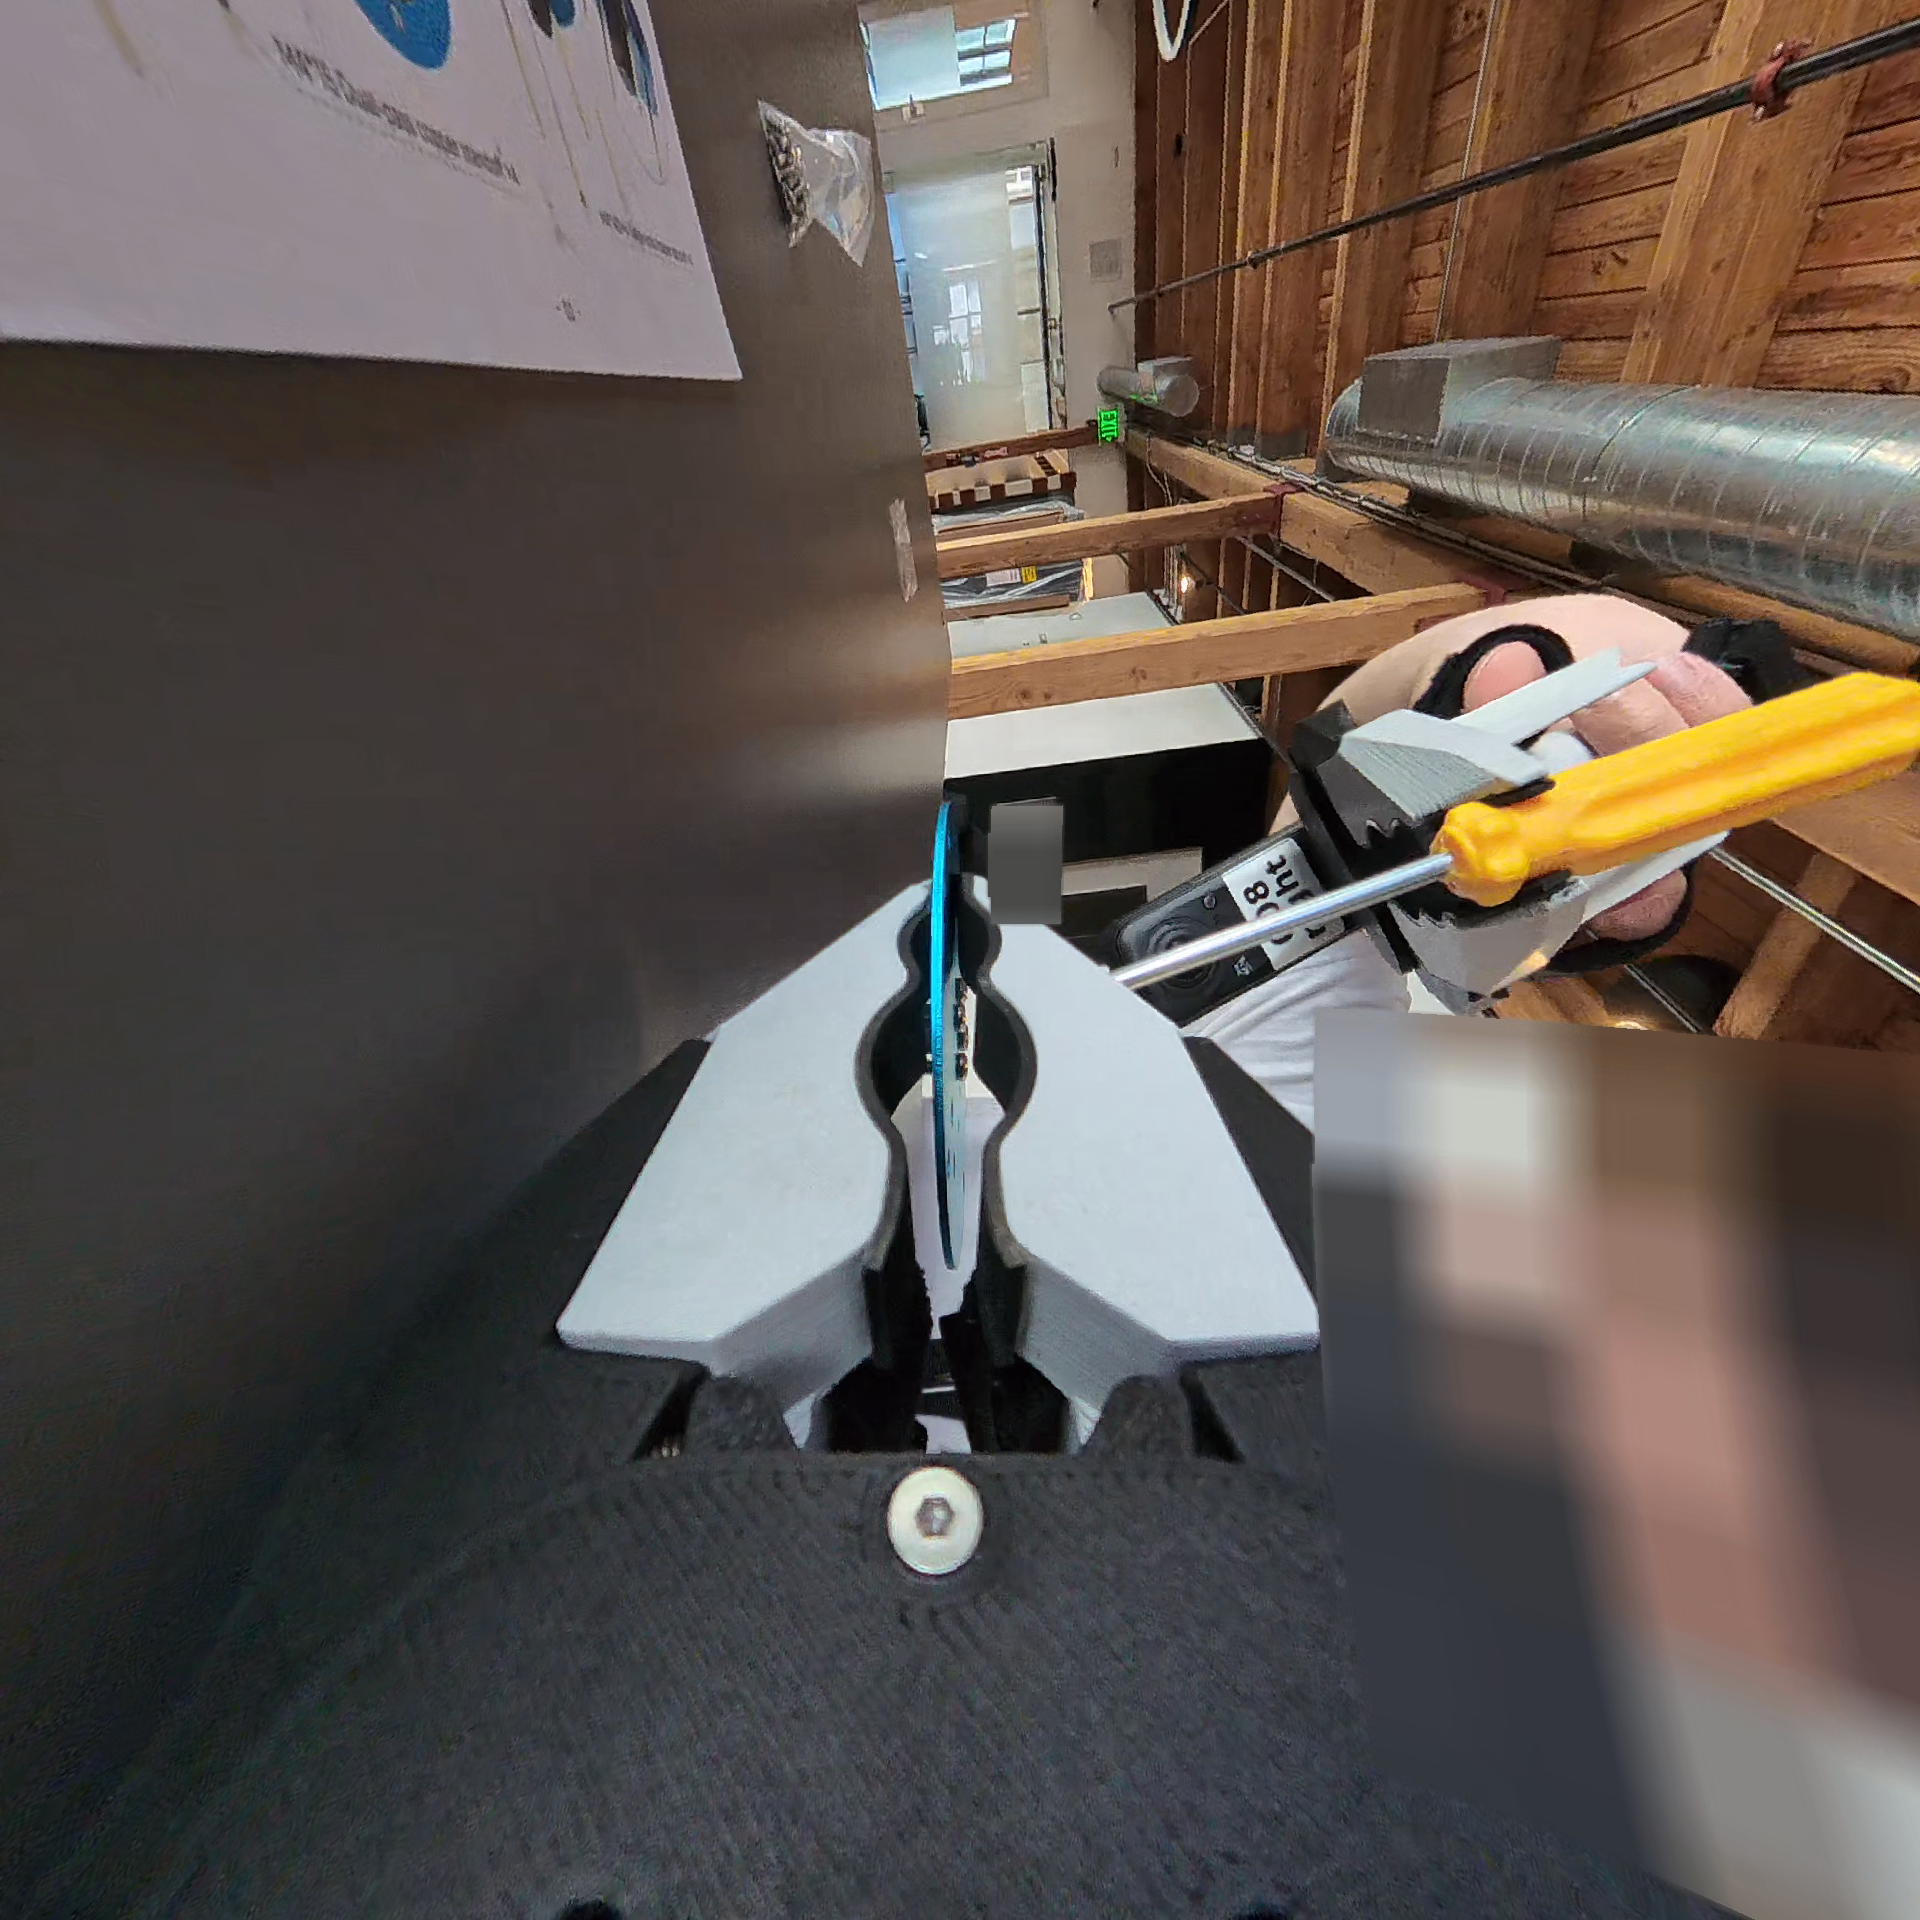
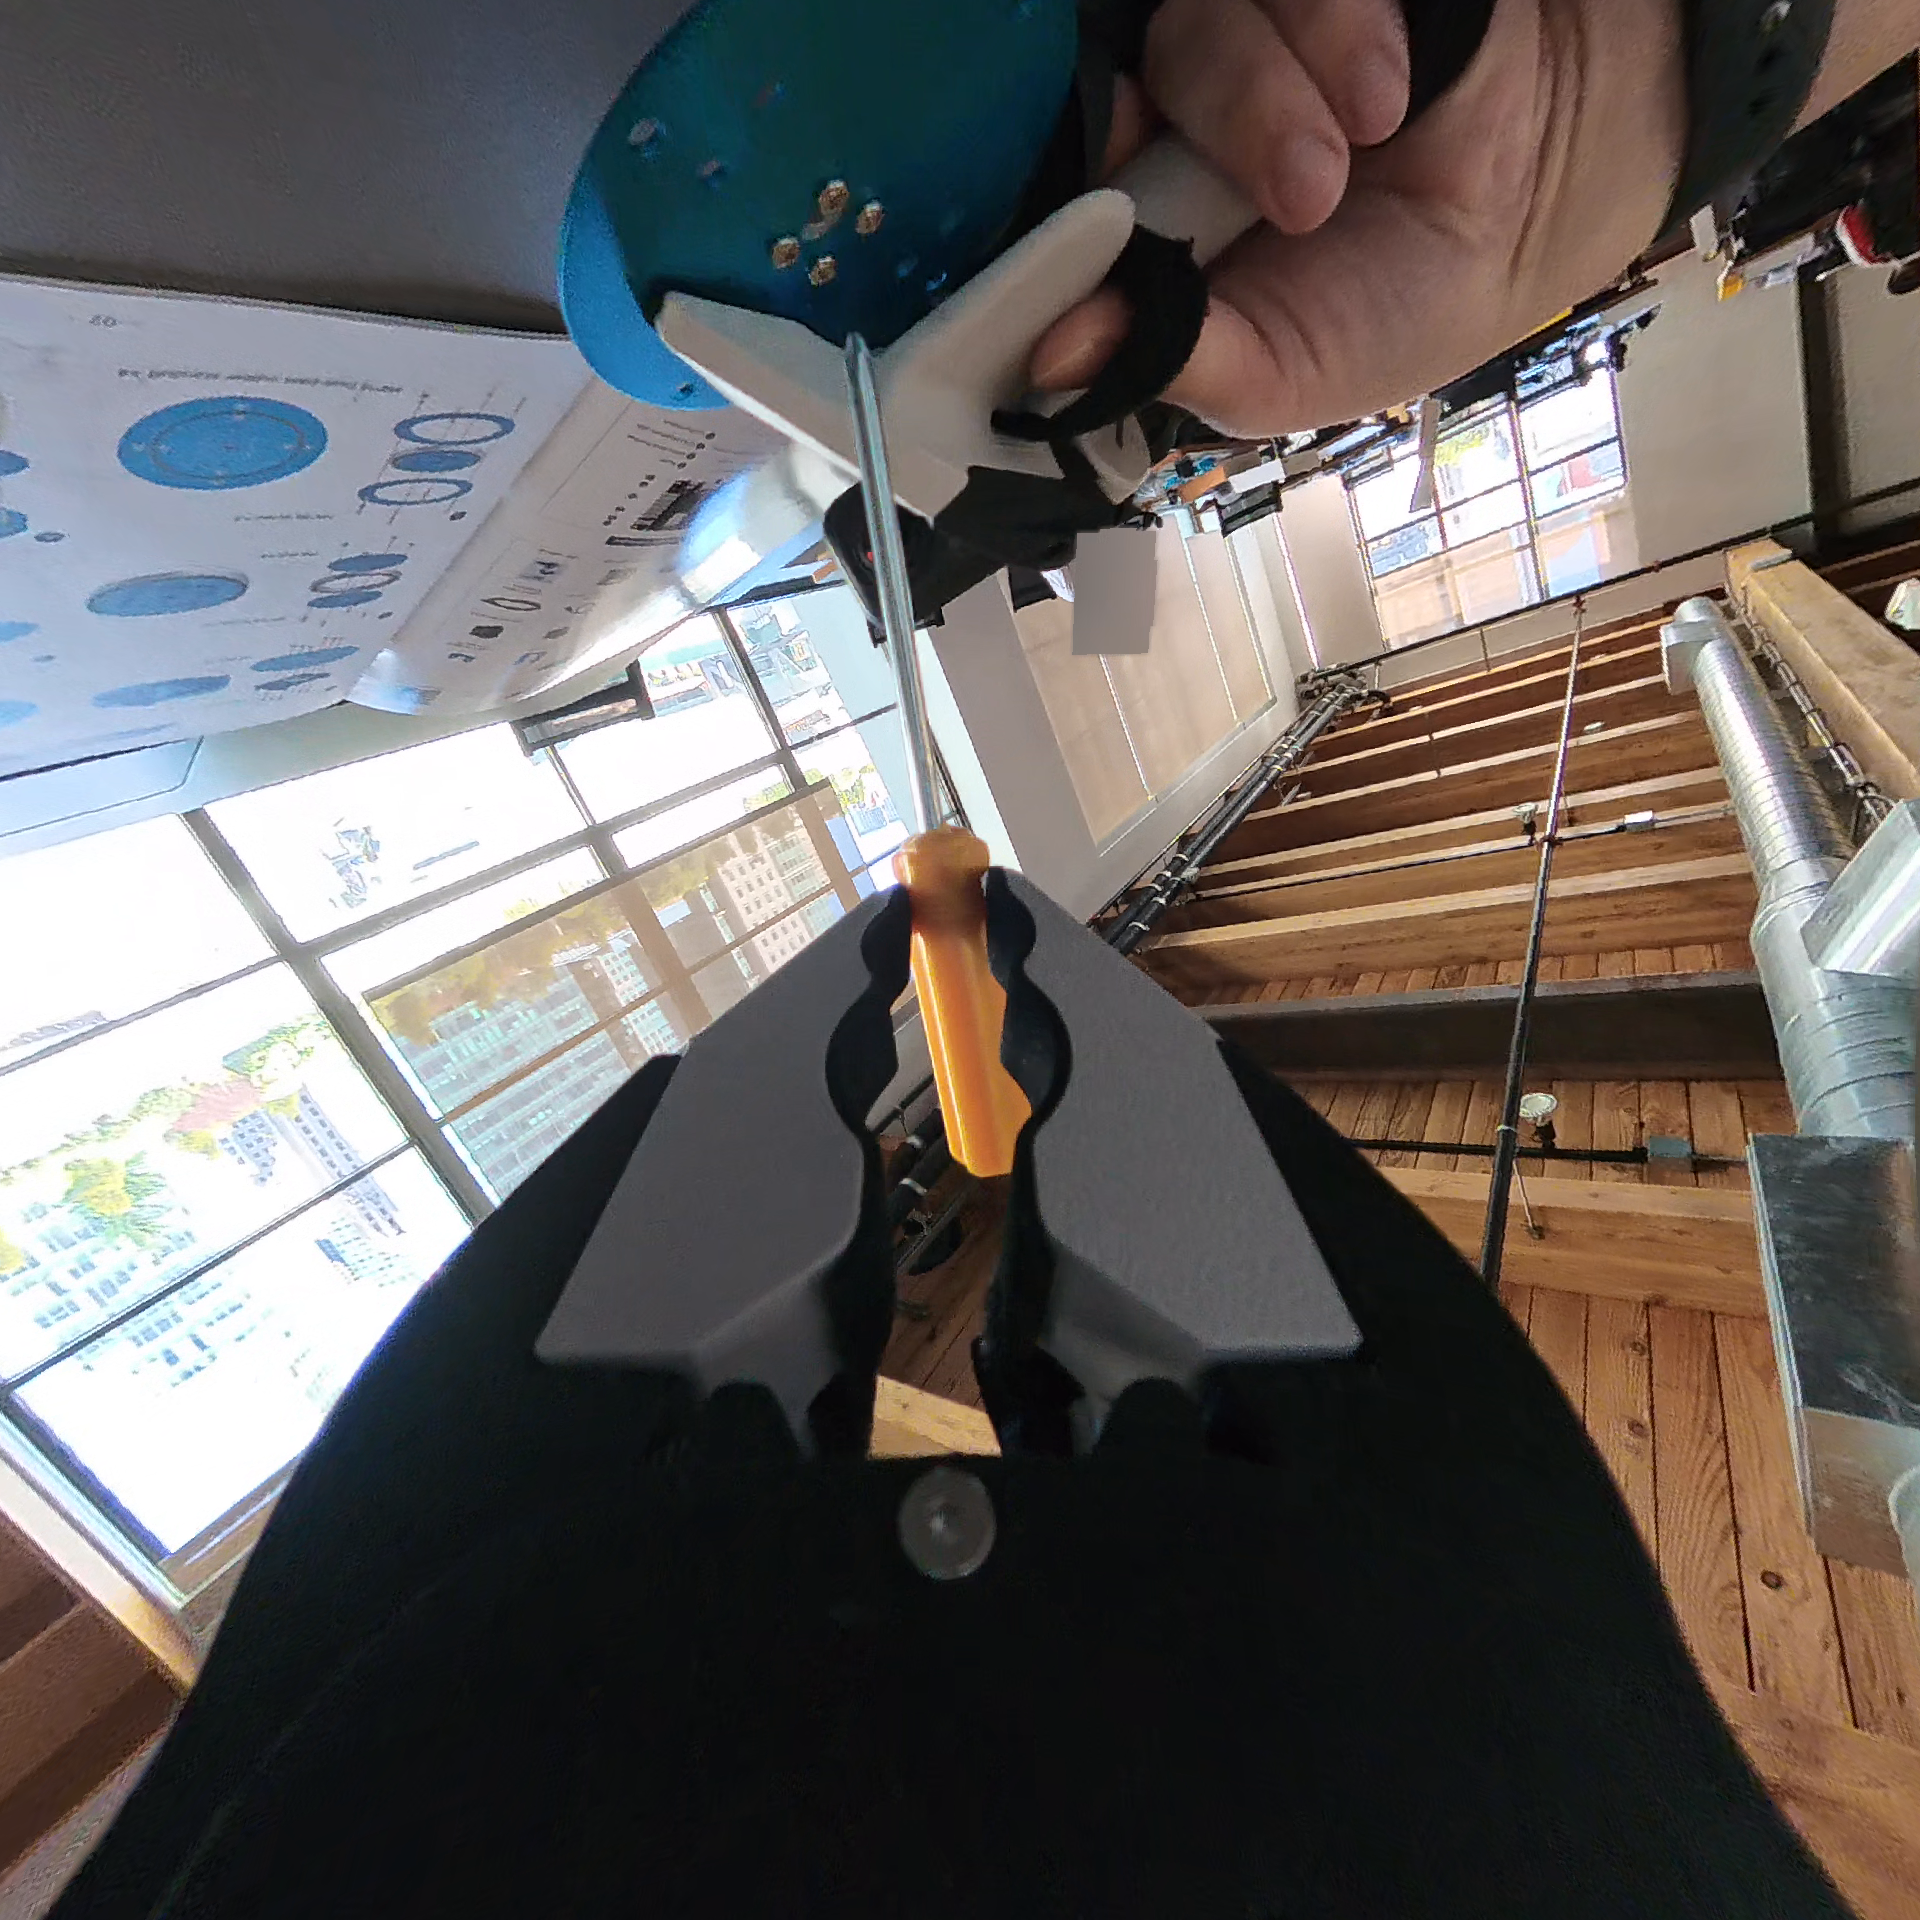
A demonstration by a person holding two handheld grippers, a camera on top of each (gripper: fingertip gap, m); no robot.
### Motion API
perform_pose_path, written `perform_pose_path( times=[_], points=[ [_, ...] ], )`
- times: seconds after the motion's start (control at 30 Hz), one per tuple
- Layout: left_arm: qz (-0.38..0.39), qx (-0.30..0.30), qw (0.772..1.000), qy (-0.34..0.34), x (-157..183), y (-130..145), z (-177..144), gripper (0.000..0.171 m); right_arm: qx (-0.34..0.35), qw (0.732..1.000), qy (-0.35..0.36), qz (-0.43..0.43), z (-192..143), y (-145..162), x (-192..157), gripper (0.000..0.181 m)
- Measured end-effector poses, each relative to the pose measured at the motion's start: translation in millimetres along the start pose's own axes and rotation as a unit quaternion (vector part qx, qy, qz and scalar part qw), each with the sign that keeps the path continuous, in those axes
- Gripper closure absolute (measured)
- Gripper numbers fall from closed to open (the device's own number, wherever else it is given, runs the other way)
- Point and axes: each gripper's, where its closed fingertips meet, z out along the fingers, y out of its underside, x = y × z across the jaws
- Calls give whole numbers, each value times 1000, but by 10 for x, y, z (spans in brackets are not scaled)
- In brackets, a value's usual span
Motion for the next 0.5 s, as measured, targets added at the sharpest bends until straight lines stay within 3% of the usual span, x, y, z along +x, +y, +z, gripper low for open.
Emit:
perform_pose_path(
  times=[0.5],
  points=[
    [-5,-4,1000,12,26,13,7,171,27,998,-1,-50,25,-115,106,168]
  ],
)
